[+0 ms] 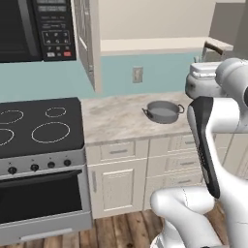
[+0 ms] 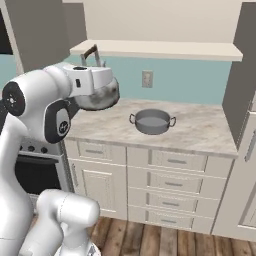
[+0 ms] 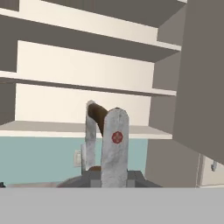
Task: Pick the kettle from the cabinet and place it on a stove burner. Then pick the pot from the counter and place it on another stove burner. Finally, turn both burners on.
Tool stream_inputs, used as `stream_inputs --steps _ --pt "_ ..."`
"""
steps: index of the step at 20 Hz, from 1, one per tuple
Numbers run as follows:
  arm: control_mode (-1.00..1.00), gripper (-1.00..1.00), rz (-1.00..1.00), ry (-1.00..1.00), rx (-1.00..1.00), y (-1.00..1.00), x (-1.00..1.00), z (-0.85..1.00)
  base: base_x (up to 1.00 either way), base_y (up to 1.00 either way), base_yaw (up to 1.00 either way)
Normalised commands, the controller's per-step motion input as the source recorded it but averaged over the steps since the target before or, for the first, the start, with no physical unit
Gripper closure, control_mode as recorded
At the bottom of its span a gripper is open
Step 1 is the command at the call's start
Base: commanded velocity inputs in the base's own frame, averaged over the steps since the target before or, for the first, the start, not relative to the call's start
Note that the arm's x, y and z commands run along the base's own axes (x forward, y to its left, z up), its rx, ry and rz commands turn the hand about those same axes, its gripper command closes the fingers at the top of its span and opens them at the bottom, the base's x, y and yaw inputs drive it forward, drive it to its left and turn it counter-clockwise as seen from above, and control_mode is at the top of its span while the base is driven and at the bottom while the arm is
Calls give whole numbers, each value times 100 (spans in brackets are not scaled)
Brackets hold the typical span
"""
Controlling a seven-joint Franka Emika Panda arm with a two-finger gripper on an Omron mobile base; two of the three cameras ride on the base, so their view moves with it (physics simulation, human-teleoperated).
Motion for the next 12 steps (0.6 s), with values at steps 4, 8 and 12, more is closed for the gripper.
stream_inputs --steps 4,8,12 --pt "100 100 0 0 0 0 0 0 -60 48 -1" --pt "100 100 0 0 0 0 0 0 -50 63 -2" --pt "100 100 0 0 0 0 0 0 -46 64 -3"
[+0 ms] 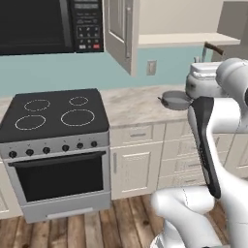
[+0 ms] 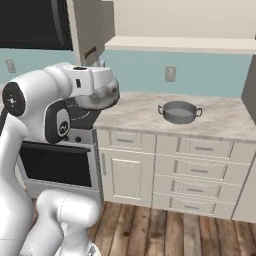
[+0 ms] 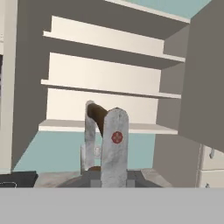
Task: Pick the kettle from the cabinet and place it on a stove burner. Then pick the pot from the counter and place it on another stove burner. Finally, turn both burners on.
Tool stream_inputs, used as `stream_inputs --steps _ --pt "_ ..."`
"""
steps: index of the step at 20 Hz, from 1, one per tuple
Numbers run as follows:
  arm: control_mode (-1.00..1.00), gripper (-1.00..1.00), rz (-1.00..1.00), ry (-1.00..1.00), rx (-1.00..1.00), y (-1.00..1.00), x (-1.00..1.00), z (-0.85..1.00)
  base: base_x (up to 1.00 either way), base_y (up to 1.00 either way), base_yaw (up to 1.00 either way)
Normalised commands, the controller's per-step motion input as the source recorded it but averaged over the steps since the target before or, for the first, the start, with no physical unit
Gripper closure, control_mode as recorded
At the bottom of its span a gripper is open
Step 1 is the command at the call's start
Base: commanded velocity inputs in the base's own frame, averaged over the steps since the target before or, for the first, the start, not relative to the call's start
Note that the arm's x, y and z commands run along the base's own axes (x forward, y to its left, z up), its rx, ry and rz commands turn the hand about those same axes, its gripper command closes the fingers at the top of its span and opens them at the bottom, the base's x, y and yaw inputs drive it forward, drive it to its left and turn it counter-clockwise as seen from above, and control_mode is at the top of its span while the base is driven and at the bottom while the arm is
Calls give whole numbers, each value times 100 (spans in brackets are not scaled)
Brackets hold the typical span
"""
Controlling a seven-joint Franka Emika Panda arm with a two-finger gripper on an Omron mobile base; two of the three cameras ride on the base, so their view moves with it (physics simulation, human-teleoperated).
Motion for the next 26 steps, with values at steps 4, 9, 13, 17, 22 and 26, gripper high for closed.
stream_inputs --steps 4,9,13,17,22,26 --pt "100 100 0 0 0 0 0 0 -33 69 -4" --pt "100 100 0 0 0 0 0 0 -17 77 -6" --pt "100 100 0 0 0 0 0 0 -7 75 -7" --pt "100 100 0 0 0 0 0 0 -3 70 -8" --pt "100 100 0 0 0 0 0 0 6 69 -8" --pt "100 100 0 0 0 0 0 0 57 57 -11"
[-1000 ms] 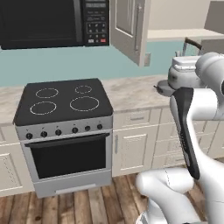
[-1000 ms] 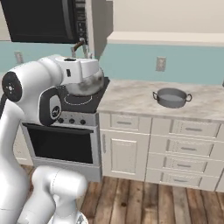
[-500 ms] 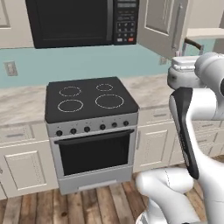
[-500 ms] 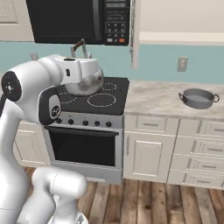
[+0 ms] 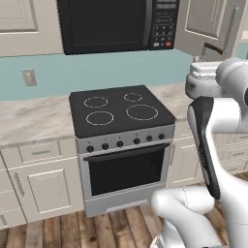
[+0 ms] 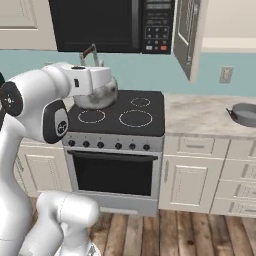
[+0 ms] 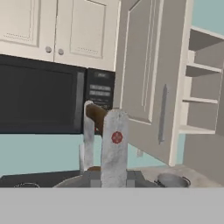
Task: Pick the kettle from the cabinet and place it on a stove burner. Then pick the pot from the counter and place it on another stove burner. Finally, turn both burners on.
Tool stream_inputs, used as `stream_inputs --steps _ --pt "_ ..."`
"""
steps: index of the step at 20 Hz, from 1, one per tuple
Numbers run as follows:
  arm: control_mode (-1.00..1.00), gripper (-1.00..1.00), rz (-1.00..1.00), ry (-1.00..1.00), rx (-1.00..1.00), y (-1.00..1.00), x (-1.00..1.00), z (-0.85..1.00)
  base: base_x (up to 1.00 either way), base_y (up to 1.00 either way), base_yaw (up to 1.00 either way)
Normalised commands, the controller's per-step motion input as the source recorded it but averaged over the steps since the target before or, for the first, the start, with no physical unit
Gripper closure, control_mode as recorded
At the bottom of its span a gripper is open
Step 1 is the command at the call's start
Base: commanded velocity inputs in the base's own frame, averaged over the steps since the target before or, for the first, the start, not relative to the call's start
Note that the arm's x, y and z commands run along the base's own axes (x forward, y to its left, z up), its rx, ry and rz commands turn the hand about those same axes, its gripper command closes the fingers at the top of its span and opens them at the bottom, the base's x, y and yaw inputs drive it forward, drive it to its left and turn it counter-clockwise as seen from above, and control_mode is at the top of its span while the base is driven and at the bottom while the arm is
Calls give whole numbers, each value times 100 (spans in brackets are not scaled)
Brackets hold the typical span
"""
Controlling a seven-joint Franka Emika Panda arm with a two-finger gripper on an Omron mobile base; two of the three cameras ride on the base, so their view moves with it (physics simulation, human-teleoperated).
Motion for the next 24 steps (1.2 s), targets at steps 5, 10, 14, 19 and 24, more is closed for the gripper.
stream_inputs --steps 5,10,14,19,24 --pt "100 100 0 0 0 0 0 0 80 41 -13" --pt "100 100 0 0 0 0 0 0 83 28 -9" --pt "100 100 0 0 0 0 0 0 72 38 -8" --pt "100 100 0 0 0 0 0 0 50 42 -5" --pt "100 100 0 0 0 0 0 0 38 36 -3"
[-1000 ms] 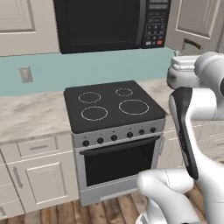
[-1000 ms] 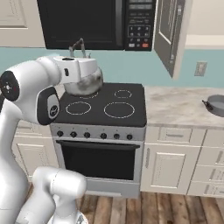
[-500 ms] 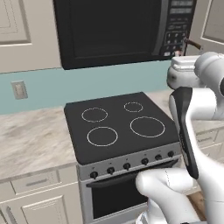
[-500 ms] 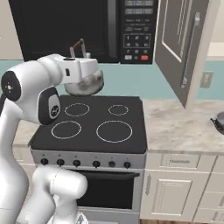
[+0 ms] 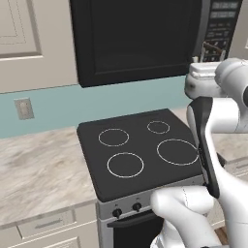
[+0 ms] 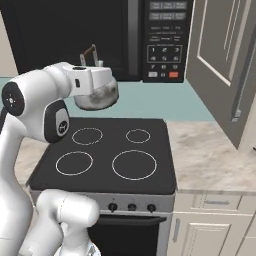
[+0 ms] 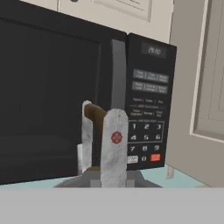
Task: Pick the kettle from the cabinet and place it on a stove burner. Then pick the pot from the counter and place it on another stove burner. Finally, turn both burners on.
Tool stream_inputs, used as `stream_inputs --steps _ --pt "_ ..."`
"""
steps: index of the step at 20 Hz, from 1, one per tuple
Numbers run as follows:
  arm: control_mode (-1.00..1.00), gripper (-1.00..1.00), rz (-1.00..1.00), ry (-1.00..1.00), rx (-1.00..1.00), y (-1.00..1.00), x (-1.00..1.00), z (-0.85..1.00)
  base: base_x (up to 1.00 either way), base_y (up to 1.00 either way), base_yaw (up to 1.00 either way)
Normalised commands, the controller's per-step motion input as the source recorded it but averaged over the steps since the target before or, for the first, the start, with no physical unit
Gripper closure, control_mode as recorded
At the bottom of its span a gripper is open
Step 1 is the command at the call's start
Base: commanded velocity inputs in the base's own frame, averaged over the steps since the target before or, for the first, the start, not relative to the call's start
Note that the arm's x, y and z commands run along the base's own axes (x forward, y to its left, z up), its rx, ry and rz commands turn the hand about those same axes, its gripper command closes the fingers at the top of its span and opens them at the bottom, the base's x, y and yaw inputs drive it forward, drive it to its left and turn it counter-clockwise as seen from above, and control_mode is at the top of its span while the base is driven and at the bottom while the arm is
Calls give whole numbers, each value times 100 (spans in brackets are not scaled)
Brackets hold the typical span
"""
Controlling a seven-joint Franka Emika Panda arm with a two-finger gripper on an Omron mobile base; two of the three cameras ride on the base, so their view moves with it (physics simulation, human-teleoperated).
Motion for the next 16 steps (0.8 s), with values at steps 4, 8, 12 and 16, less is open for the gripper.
stream_inputs --steps 4,8,12,16 --pt "100 100 0 0 0 0 0 0 40 33 -3" --pt "100 100 0 0 0 0 0 0 19 16 -1" --pt "-100 100 0 0 0 0 0 0 2 0 0" --pt "-100 100 0 0 0 21 0 -15 0 0 0"
